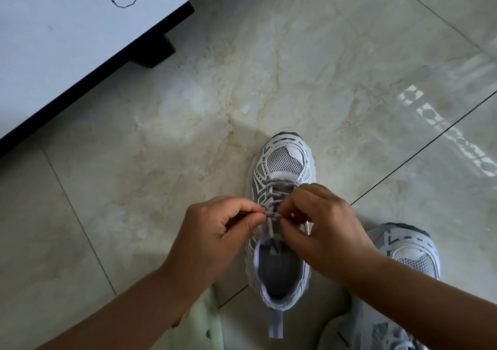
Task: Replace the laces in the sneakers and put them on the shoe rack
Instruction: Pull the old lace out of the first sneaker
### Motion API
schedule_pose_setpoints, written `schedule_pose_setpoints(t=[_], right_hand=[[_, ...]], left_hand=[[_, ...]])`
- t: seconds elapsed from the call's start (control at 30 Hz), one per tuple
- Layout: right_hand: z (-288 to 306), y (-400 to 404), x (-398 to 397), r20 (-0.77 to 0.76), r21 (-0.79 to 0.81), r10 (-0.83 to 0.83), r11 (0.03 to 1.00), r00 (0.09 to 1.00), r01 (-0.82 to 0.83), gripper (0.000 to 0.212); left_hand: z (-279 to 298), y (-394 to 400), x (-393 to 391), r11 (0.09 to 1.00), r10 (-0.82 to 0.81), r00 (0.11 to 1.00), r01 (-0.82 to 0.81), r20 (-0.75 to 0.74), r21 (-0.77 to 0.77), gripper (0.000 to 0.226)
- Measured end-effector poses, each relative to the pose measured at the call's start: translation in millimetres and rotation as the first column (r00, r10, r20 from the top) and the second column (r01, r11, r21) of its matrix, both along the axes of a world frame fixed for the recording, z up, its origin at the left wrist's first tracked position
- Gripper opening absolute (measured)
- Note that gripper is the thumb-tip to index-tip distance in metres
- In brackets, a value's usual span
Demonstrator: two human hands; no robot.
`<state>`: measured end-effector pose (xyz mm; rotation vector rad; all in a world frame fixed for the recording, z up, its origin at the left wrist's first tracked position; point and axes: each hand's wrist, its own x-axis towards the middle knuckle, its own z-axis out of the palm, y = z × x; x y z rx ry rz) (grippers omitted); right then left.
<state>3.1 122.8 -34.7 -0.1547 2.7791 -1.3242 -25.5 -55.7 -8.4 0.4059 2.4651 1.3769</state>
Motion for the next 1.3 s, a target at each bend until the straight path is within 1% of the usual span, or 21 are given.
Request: schedule_pose_setpoints(t=[0.07, 0.13, 0.2, 0.3, 0.37, 0.47, 0.53, 0.6, 0.7, 0.77, 0.83, 0.9, 1.03, 1.07, 1.1, 1.13, 1.17, 1.2, 1.23, 1.27, 1.3], right_hand=[[-4.9, 4.1, 0.4, 0.013, -0.115, 0.027, 0.993, 1.000, -0.025, 0.006], [-7.4, 7.2, 1.9, 0.034, -0.178, 0.026, 0.984, 0.999, -0.019, 0.014], [-6.9, 6.2, 4.0, 0.012, -0.171, 0.015, 0.985, 1.000, -0.013, 0.022], [-4.0, 2.3, 6.7, -0.128, -0.164, 0.022, 0.986, 0.992, -0.043, 0.010], [-2.6, 3.3, 7.2, -0.172, -0.156, 0.029, 0.986, 0.985, -0.056, 0.010], [-1.6, 11.0, 9.3, -0.167, -0.153, 0.035, 0.986, 0.985, -0.061, 0.012], [-0.4, 16.5, 11.1, -0.149, -0.178, 0.011, 0.983, 0.989, -0.037, 0.013], [1.0, 19.4, 12.0, -0.138, -0.202, -0.021, 0.979, 0.990, -0.007, 0.015], [1.2, 21.7, 14.7, -0.092, -0.209, -0.077, 0.976, 0.993, 0.056, 0.016], [0.5, 26.0, 17.2, -0.029, -0.191, -0.126, 0.974, 0.992, 0.118, 0.017], [-2.0, 32.3, 19.9, 0.011, -0.150, -0.179, 0.972, 0.984, 0.178, 0.013], [-5.1, 37.3, 22.4, 0.016, -0.086, -0.196, 0.977, 0.981, 0.196, 0.011], [-9.2, 45.2, 23.6, 0.030, 0.011, -0.218, 0.976, 0.976, 0.218, 0.019], [-8.1, 45.5, 21.4, 0.037, 0.044, -0.198, 0.979, 0.979, 0.197, 0.021], [-6.1, 44.4, 18.6, 0.031, 0.057, -0.161, 0.986, 0.986, 0.159, 0.018], [-2.2, 41.7, 16.3, 0.007, 0.060, -0.102, 0.993, 0.995, 0.101, 0.008], [0.9, 37.8, 14.9, -0.024, 0.070, -0.052, 0.996, 0.998, 0.054, 0.008], [2.9, 32.8, 14.3, -0.050, 0.100, -0.015, 0.995, 0.999, 0.020, 0.023], [4.1, 28.4, 13.8, -0.071, 0.139, 0.026, 0.990, 0.997, -0.016, 0.033], [4.4, 25.3, 12.3, -0.103, 0.189, 0.048, 0.982, 0.994, -0.027, 0.037], [3.7, 22.5, 11.1, -0.128, 0.221, 0.065, 0.975, 0.990, -0.036, 0.037]], left_hand=[[-3.9, 1.7, -0.1, 0.999, 0.025, 0.998, -0.026, 0.061, 0.026, 0.011], [-7.1, 3.3, -0.6, 0.999, 0.028, 0.997, -0.032, 0.078, 0.044, 0.015], [-9.8, 4.7, -0.7, 0.999, -0.017, 0.998, 0.014, 0.054, 0.050, 0.020], [-13.0, 7.5, 0.0, 0.996, -0.060, 0.998, 0.059, 0.019, 0.068, 0.021], [-14.1, 9.8, 0.5, 0.993, -0.079, 0.997, 0.077, 0.012, 0.089, 0.022], [-14.6, 14.4, 2.1, 0.986, -0.109, 0.993, 0.101, 0.051, 0.131, 0.022], [-15.6, 17.7, 3.3, 0.984, -0.136, 0.987, 0.125, 0.087, 0.127, 0.026], [-17.3, 20.5, 3.4, 0.986, -0.139, 0.988, 0.131, 0.073, 0.106, 0.029], [-19.0, 21.8, 2.2, 0.988, -0.124, 0.992, 0.121, 0.021, 0.096, 0.019], [-19.5, 21.5, 2.5, 0.990, -0.107, 0.994, 0.104, 0.027, 0.091, 0.011], [-20.2, 20.9, 2.5, 0.994, -0.076, 0.996, 0.072, 0.044, 0.087, 0.011], [-19.9, 21.2, 2.9, 0.995, -0.057, 0.997, 0.054, 0.041, 0.080, 0.013], [-18.7, 21.6, 1.4, 0.997, -0.047, 0.999, 0.046, 0.004, 0.064, 0.009], [-18.8, 22.0, 0.7, 0.997, -0.060, 0.998, 0.060, 0.001, 0.056, 0.009], [-19.1, 22.2, -0.2, 0.996, -0.073, 0.997, 0.073, -0.001, 0.047, 0.010], [-19.3, 22.2, -1.0, 0.996, -0.082, 0.997, 0.082, -0.001, 0.038, 0.013], [-19.0, 21.9, -1.8, 0.995, -0.090, 0.996, 0.090, -0.001, 0.035, 0.017], [-18.5, 21.5, -2.9, 0.994, -0.102, 0.995, 0.102, -0.008, 0.039, 0.020], [-17.7, 21.1, -3.5, 0.992, -0.116, 0.993, 0.116, -0.016, 0.042, 0.021], [-17.0, 20.9, -4.0, 0.991, -0.126, 0.992, 0.126, -0.021, 0.045, 0.023], [-16.5, 20.9, -4.6, 0.990, -0.131, 0.991, 0.132, -0.026, 0.050, 0.024]])
